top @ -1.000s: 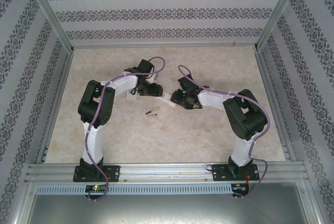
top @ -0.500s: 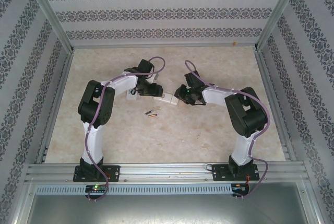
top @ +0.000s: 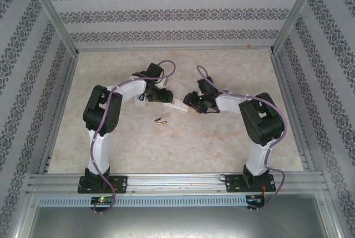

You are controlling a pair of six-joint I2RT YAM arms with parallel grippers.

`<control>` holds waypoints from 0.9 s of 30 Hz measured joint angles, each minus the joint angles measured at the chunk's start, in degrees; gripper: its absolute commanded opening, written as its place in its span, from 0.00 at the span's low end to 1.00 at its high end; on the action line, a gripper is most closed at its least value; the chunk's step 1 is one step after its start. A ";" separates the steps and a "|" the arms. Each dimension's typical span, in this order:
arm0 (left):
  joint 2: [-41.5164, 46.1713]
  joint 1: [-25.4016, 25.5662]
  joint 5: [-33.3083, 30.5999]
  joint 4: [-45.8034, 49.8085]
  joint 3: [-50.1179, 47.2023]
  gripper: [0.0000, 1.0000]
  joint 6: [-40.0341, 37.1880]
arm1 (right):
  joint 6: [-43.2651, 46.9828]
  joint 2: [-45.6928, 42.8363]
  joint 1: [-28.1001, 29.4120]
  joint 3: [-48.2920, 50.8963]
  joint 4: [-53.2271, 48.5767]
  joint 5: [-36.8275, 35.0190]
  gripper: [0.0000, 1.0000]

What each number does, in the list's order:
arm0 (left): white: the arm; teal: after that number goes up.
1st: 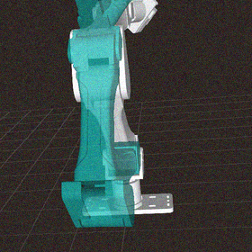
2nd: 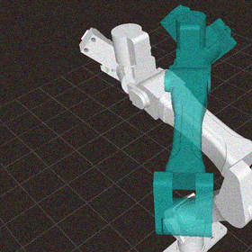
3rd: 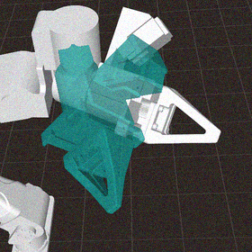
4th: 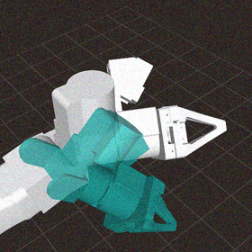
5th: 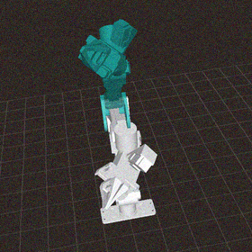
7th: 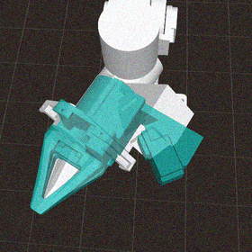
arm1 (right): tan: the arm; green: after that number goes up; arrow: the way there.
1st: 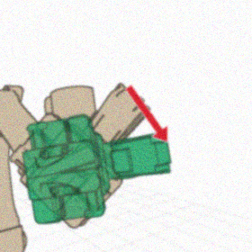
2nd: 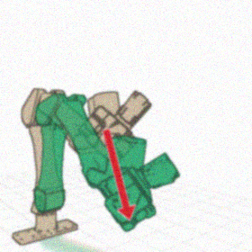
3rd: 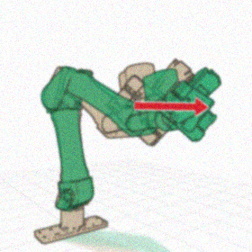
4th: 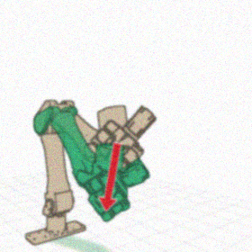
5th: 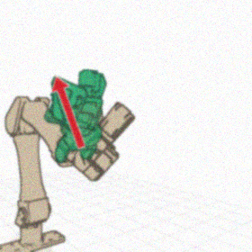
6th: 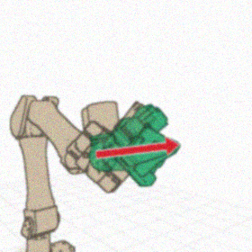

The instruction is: Load the batteries into the remote control

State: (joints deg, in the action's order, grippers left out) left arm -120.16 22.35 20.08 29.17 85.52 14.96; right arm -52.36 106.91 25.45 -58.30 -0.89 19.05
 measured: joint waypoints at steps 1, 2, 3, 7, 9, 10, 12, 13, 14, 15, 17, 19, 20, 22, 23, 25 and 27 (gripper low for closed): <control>0.00 0.00 0.00 0.00 0.00 0.65 0.00 | 0.00 0.00 0.26 0.02 0.17 0.13 0.44; 0.00 0.00 0.00 0.00 0.00 0.65 0.02 | -0.02 0.00 0.44 0.09 0.46 0.33 0.42; 0.00 0.00 0.00 0.00 0.00 0.65 0.00 | -0.04 0.00 0.68 0.11 0.48 0.33 0.39; 0.00 0.00 -0.02 0.00 0.00 0.65 0.00 | -0.46 0.00 0.68 0.11 0.70 0.55 0.33; 0.00 -0.02 0.00 0.00 0.00 0.65 0.00 | -0.50 0.00 0.68 0.11 0.72 0.55 0.31; 0.00 -0.02 0.00 0.00 0.00 0.65 0.00 | -0.63 0.00 0.68 0.11 0.72 0.55 0.30; 0.00 -0.02 0.00 0.00 0.00 0.65 0.02 | -0.87 -0.13 0.66 0.28 0.76 0.63 0.28; 0.00 -0.02 0.00 0.00 0.00 0.65 0.00 | -1.05 -0.28 0.66 0.48 0.94 0.72 0.27; 0.00 -0.02 0.00 0.00 0.00 0.65 0.02 | -1.20 -0.57 0.63 0.72 1.11 0.85 0.25; 0.00 -0.02 0.00 0.00 0.00 0.65 0.02 | -1.36 -0.87 0.63 0.85 1.14 0.92 0.24; 0.00 -0.02 -0.02 0.00 0.00 0.65 0.02 | -1.75 -1.33 0.52 0.96 1.33 1.14 0.23; 0.00 -0.02 0.00 0.00 0.00 0.65 0.02 | -2.03 -1.55 0.35 1.05 1.42 1.46 0.22; 0.00 -0.02 0.00 0.00 0.00 0.65 0.02 | -2.25 -1.55 0.24 1.11 1.55 1.66 0.22; 0.00 -0.02 0.00 0.00 0.00 0.65 0.02 | -2.84 -1.55 0.11 1.33 1.99 2.14 0.22; 0.00 -0.02 0.00 0.00 0.00 0.65 0.02 | -3.04 -1.55 -0.02 1.40 2.05 2.36 0.22; 0.00 -0.02 0.00 0.00 0.00 0.65 0.02 | -3.28 -1.55 -0.24 1.44 2.12 2.58 0.22; 0.00 -0.02 0.00 0.00 0.00 0.65 0.02 | -3.34 -1.55 -0.55 1.49 2.27 2.71 0.24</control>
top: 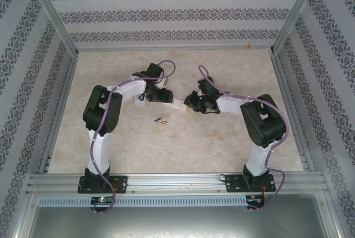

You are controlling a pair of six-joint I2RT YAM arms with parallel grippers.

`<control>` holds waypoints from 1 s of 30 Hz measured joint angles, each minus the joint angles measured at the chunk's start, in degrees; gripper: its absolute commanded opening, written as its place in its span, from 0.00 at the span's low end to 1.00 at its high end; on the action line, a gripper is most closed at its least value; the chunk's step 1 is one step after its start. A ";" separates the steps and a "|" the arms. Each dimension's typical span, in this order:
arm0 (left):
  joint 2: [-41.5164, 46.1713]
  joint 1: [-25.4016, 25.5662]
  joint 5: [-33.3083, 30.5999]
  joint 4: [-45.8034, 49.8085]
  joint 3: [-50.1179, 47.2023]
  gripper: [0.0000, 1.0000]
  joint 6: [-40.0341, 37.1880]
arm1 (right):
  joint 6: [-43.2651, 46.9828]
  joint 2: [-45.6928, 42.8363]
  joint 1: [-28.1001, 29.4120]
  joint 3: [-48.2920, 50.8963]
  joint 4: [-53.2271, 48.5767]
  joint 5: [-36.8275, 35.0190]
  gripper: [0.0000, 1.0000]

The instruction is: Load the batteries into the remote control

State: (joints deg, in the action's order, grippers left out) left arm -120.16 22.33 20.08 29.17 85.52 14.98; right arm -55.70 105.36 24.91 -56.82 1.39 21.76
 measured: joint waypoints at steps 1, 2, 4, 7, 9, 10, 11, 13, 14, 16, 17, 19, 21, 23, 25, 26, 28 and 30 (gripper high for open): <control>0.00 0.00 0.00 0.00 0.00 0.65 0.00 | -0.11 0.00 -0.07 0.00 0.13 0.00 0.25; 0.00 0.00 0.00 0.00 0.00 0.65 0.00 | -0.15 0.00 -0.20 0.11 0.28 -0.02 0.25; 0.00 0.00 -0.02 0.00 0.00 0.65 0.00 | -0.15 0.00 -0.52 0.42 0.66 -0.20 0.26; 0.00 0.00 0.00 0.00 0.00 0.65 0.00 | -0.35 0.00 -1.18 1.40 1.07 -0.52 0.28; 0.00 0.00 0.00 0.00 0.00 0.65 0.00 | -0.55 0.00 -1.31 2.19 1.16 -0.87 0.29; 0.00 0.00 0.00 0.00 0.00 0.65 0.00 | -0.57 0.02 -1.49 2.54 1.22 -0.90 0.29; 0.00 0.00 0.00 0.00 0.00 0.65 0.00 | -0.59 0.02 -1.53 2.82 1.22 -0.90 0.29; 0.00 0.00 0.00 0.00 0.00 0.65 0.00 | -0.61 0.09 -1.53 2.99 1.29 -0.90 0.30; 0.00 0.00 0.00 0.00 0.00 0.65 0.00 | -0.61 0.13 -1.51 2.99 1.46 -0.87 0.30; 0.00 0.00 0.00 0.00 0.02 0.65 0.00 | -0.63 0.13 -1.51 2.99 1.84 -0.85 0.30; 0.00 0.00 0.00 0.00 0.02 0.65 0.00 | -0.63 0.15 -1.51 2.99 1.92 -0.83 0.31; 0.00 0.00 0.00 0.00 0.02 0.65 0.00 | -0.74 0.24 -1.46 2.99 2.12 -0.81 0.32; 0.00 0.00 0.00 0.00 0.02 0.65 0.00 | -0.74 0.28 -1.40 2.97 2.14 -0.79 0.33; 0.00 0.00 0.00 0.00 0.02 0.65 0.00 | -0.70 0.52 -1.14 2.64 2.03 -0.79 0.34; 0.00 0.00 0.00 0.00 0.02 0.65 0.00 | -0.52 0.96 -0.98 1.97 1.79 -0.76 0.32; 0.00 0.00 0.02 0.00 0.02 0.65 0.00 | -0.46 1.25 -0.76 1.60 1.62 -0.87 0.31; 0.00 0.00 0.09 0.00 0.02 0.65 0.00 | 0.09 1.55 -0.57 0.94 0.96 -1.11 0.28; 0.00 -0.04 0.24 0.00 0.02 0.65 0.00 | 0.48 1.73 -0.11 0.24 0.20 -1.73 0.26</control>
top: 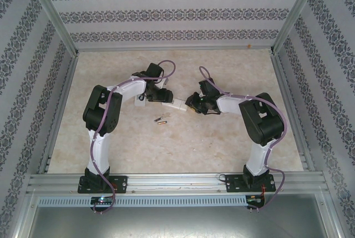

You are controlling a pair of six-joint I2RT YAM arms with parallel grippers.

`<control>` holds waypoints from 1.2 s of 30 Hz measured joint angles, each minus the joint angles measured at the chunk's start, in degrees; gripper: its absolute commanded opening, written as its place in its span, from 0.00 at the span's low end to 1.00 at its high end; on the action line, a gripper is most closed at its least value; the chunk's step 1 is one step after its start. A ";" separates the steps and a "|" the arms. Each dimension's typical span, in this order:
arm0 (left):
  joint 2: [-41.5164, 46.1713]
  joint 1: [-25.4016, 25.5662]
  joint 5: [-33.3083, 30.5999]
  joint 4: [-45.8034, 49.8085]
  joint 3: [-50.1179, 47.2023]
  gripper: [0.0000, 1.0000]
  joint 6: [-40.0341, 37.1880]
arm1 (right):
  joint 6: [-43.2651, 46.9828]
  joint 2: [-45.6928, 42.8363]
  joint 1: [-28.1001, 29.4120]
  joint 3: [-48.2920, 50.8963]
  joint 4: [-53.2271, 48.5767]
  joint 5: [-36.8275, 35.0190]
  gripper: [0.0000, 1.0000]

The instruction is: Load the batteries into the remote control

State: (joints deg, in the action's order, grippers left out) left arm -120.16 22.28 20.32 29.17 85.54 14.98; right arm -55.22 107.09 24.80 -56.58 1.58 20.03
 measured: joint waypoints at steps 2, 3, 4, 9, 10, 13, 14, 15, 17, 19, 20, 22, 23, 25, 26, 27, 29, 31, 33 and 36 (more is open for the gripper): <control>0.00 -0.13 0.22 0.00 0.00 0.65 0.00 | 0.28 0.17 0.55 -0.72 -0.76 -0.85 0.23; 0.00 -0.17 0.39 -0.02 0.00 0.65 0.00 | 0.52 0.33 0.90 -1.27 -1.22 -1.33 0.22; 0.00 -0.22 0.48 -0.02 0.00 0.65 0.00 | 0.92 0.39 1.20 -1.84 -1.95 -1.79 0.21; 0.00 -0.28 0.94 -0.48 -0.26 0.65 0.42 | 1.36 1.46 2.82 -4.07 -3.61 -3.74 0.25; 0.00 -0.33 1.05 -0.61 -0.33 0.65 0.48 | 1.40 1.95 3.19 -4.59 -3.58 -4.00 0.27; 0.57 -0.52 1.25 -1.79 -1.31 0.70 1.20 | 1.90 2.08 4.02 -5.09 -4.13 -5.75 0.34; 1.07 -0.55 1.51 -2.64 -2.12 0.72 1.57 | 2.62 1.68 4.28 -5.01 -4.61 -6.95 0.37; 1.95 -0.61 1.97 -4.04 -3.43 0.75 2.01 | 3.54 0.85 4.63 -4.68 -5.16 -8.13 0.42; 3.98 -0.87 2.84 -6.56 -6.45 0.80 3.43 | 6.62 -1.81 5.42 -4.11 -7.19 -10.82 0.53; 7.30 -1.64 3.85 -8.66 -10.62 0.84 5.38 | 12.00 -5.73 5.99 -4.13 -9.42 -13.42 0.65; 9.46 -2.34 4.22 -9.73 -12.94 0.85 6.58 | 15.04 -7.30 6.25 -4.31 -10.05 -14.05 0.69; 15.17 -4.26 4.72 -12.59 -17.79 0.86 9.49 | 22.91 -9.64 6.99 -5.92 -11.43 -14.67 0.79; 18.21 -5.27 4.85 -14.21 -20.06 0.87 10.97 | 26.60 -9.66 7.32 -7.39 -12.41 -14.73 0.82; 24.68 -7.34 5.16 -17.88 -24.22 0.88 14.36 | 34.18 -7.78 8.07 -11.93 -15.72 -14.91 0.86; 27.19 -8.20 5.20 -19.61 -25.86 0.88 15.76 | 37.09 -6.36 8.39 -14.32 -17.57 -14.91 0.87; 29.59 -8.96 5.38 -21.35 -27.43 0.89 17.16 | 40.41 -4.17 8.81 -17.49 -19.91 -14.93 0.88; 33.68 -9.94 5.75 -24.24 -30.51 0.90 19.56 | 45.83 0.61 9.55 -23.50 -24.13 -14.91 0.89; 37.13 -10.40 6.10 -26.03 -33.55 0.93 21.38 | 50.82 5.68 10.10 -28.68 -28.26 -14.86 0.90; 39.87 -10.40 6.10 -26.69 -36.13 0.99 22.47 | 54.25 9.29 10.36 -31.34 -31.41 -14.80 0.90; 43.30 -10.43 5.95 -27.10 -38.99 1.00 23.23 | 57.86 13.51 10.78 -33.46 -35.95 -14.56 0.87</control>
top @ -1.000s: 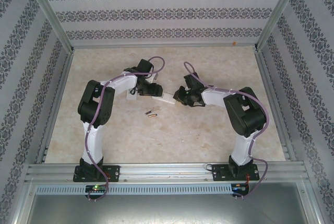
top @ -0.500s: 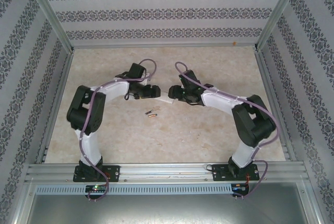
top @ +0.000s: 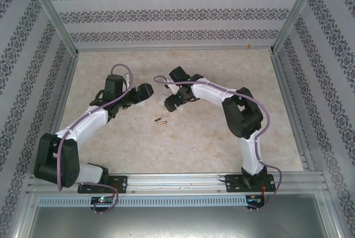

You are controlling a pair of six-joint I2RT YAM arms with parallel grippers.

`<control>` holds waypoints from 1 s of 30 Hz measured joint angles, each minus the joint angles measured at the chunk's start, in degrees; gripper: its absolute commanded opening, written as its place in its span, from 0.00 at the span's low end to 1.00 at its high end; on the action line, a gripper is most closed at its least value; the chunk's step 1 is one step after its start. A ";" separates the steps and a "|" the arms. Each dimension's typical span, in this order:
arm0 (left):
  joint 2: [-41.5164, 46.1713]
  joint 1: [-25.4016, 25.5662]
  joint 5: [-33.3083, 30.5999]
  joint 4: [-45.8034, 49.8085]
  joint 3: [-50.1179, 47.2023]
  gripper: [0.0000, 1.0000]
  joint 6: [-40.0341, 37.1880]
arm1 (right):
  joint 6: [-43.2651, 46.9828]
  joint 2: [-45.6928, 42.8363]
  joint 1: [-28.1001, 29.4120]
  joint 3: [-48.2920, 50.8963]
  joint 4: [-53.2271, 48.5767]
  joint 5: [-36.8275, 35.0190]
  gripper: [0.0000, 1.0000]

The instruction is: Load the batteries into the remote control

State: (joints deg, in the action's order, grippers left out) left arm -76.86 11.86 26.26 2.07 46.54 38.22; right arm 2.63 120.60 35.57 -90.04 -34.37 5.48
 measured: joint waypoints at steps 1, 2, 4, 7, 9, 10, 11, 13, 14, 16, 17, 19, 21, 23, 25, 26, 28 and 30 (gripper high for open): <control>1.09 0.00 -0.11 0.00 -0.70 1.00 0.22 | 0.87 1.31 0.22 -0.74 -1.36 -0.33 0.85; 1.99 0.00 -0.17 0.00 -1.25 1.00 0.46 | 1.38 2.34 0.22 -1.79 -2.43 -0.44 0.81; 3.39 0.00 -0.22 -0.22 -2.03 1.00 0.96 | 2.08 4.15 0.31 -3.61 -4.00 -0.24 0.74; 4.52 0.00 -0.39 -0.61 -2.84 1.00 2.05 | 2.23 5.05 0.31 -5.03 -5.27 -1.05 0.65; 4.61 0.00 -0.42 -0.59 -3.04 1.00 2.86 | 1.92 5.09 0.68 -5.09 -5.60 -1.36 0.58; 4.61 0.00 -0.42 -0.55 -3.08 1.00 3.30 | 1.79 5.09 0.96 -5.09 -5.70 -1.62 0.55; 4.61 0.00 -0.39 -0.57 -3.08 1.00 3.76 | 1.49 5.05 1.03 -5.09 -5.68 -1.53 0.51; 4.61 0.00 -0.35 -0.57 -3.08 0.99 4.55 | 0.24 4.61 1.05 -4.85 -5.38 -0.59 0.48; 4.61 0.00 -0.28 -0.57 -3.08 0.97 4.96 | -0.90 3.87 0.94 -3.98 -4.74 0.83 0.47; 4.55 -0.04 0.68 -0.59 -3.06 0.94 5.77 | -3.96 1.42 0.81 -1.14 -3.19 4.35 0.47; 4.35 -0.04 1.68 -0.68 -3.02 0.92 6.14 | -6.08 -0.66 0.63 1.09 -1.77 6.86 0.47; 3.17 -0.22 4.20 -1.33 -2.62 0.89 7.10 | -10.58 -5.29 0.55 5.75 1.75 11.85 0.47; 1.29 -0.35 6.69 -2.32 -1.84 0.84 8.24 | -14.64 -9.27 0.57 8.90 4.74 15.74 0.46; -0.57 -0.35 9.03 -3.96 -1.29 0.80 9.68 | -18.40 -12.44 0.92 10.84 8.24 19.34 0.46; -1.55 -0.35 10.64 -5.29 -1.05 0.78 10.71 | -21.22 -14.01 1.55 11.89 11.17 21.75 0.46; -1.92 -0.35 11.28 -5.66 -0.90 0.76 11.02 | -22.53 -14.43 2.10 12.31 12.48 22.77 0.46; -2.56 -0.35 11.91 -5.66 -0.26 0.68 11.32 | -24.59 -14.60 3.17 12.96 14.49 24.24 0.46; -3.37 -0.35 12.37 -5.53 0.74 0.59 11.21 | -26.25 -14.60 4.09 13.53 15.61 25.09 0.46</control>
State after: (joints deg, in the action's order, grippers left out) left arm -80.23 11.51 38.63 -3.46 47.29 49.43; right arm -23.62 106.00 39.66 -76.51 -18.76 30.57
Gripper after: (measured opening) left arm 0.657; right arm 0.485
